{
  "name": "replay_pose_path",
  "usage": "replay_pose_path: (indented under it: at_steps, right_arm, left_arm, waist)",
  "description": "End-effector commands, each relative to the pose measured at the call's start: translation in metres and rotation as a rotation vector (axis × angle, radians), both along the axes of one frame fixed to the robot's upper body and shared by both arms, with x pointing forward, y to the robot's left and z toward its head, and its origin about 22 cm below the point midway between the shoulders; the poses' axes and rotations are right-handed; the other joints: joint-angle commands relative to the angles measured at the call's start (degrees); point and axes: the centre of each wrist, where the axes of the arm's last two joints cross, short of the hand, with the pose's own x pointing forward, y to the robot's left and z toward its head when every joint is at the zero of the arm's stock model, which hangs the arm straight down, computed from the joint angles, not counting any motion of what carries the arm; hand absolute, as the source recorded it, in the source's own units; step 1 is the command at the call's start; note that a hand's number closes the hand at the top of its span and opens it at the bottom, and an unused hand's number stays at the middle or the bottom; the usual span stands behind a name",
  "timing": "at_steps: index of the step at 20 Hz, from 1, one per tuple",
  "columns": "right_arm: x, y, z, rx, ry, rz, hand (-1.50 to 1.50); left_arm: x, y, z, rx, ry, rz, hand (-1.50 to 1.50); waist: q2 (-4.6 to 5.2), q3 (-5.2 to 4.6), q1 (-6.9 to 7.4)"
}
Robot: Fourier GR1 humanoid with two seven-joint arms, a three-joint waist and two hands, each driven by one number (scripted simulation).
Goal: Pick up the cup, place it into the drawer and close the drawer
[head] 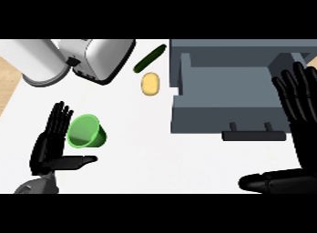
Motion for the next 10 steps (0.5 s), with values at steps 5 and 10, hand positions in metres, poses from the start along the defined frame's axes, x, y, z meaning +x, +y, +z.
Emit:
replay_pose_path:
  at_steps: [5,10]
  right_arm:
    - [0.009,0.002,0.008,0.003,-0.003,0.015,-1.50]
    - [-0.007,0.001,0.014,-0.008,0.013,0.029,-1.50]
  left_arm:
    - [0.004,0.021,-0.038,-0.026,0.015,0.037,-1.50]
    - [0.015,0.003,-0.044,-0.002,0.049,0.044,-1.50]
  waist:
    - [0.18,-0.14,-0.17]
    - [0.11,-0.12,-0.23]
